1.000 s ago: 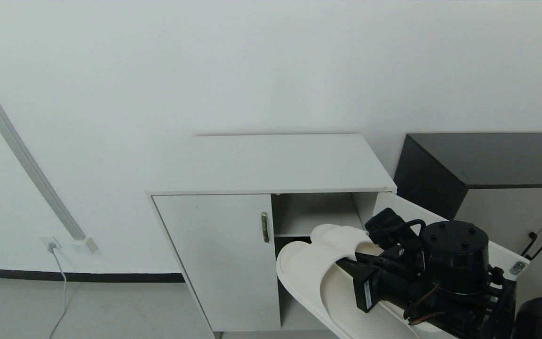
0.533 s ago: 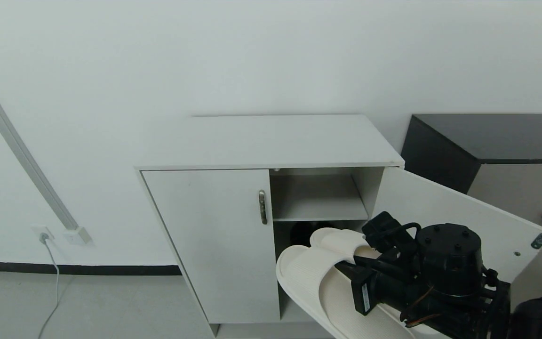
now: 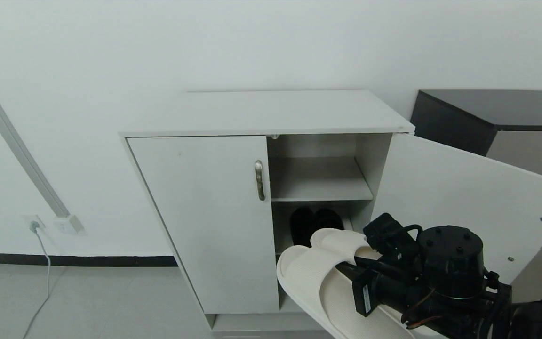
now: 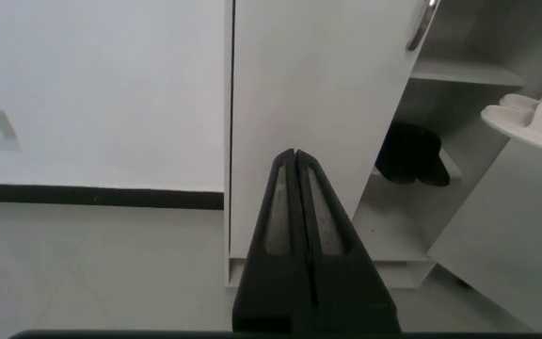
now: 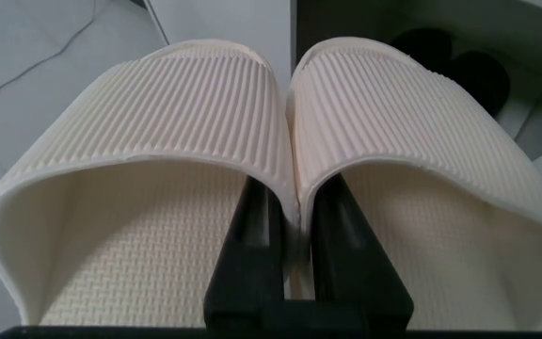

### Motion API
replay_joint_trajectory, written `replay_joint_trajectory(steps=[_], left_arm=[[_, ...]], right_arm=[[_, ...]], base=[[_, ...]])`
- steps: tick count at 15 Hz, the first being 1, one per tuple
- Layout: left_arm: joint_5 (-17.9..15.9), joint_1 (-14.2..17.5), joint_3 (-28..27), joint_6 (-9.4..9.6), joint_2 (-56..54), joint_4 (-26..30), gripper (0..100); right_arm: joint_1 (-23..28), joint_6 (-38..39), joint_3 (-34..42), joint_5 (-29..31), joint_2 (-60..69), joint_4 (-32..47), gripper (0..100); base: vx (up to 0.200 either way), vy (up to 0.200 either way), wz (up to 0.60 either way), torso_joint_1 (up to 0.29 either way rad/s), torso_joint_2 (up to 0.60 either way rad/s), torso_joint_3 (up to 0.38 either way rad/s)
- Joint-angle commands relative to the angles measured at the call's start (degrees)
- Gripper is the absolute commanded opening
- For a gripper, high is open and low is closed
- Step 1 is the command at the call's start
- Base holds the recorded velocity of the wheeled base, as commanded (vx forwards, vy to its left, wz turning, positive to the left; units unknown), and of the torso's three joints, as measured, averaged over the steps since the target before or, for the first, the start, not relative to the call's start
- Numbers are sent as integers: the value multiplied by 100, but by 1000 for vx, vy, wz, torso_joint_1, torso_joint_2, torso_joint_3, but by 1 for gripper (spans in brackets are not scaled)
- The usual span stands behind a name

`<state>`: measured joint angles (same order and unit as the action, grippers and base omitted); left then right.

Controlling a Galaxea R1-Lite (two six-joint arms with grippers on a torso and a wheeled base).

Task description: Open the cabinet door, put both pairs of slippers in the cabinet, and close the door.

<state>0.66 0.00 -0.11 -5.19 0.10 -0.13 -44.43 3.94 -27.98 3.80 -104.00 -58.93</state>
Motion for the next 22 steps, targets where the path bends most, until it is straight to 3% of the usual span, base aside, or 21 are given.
replay_joint_trajectory(steps=[1, 12, 22], left_arm=[[4, 9, -7, 1, -1, -4, 0], [4, 0, 2, 1, 8, -4, 0], [4, 9, 2, 1, 8, -4, 0]], right_arm=[[-4, -7, 20, -2, -42, -22, 0], [-65, 2, 56, -2, -173, -92, 0], [-109, -33, 170, -38, -244, -426, 0]], base=[[0, 0, 0, -144, 476, 334], [0, 0, 0, -67, 423, 354], [0, 0, -60, 0, 27, 24]])
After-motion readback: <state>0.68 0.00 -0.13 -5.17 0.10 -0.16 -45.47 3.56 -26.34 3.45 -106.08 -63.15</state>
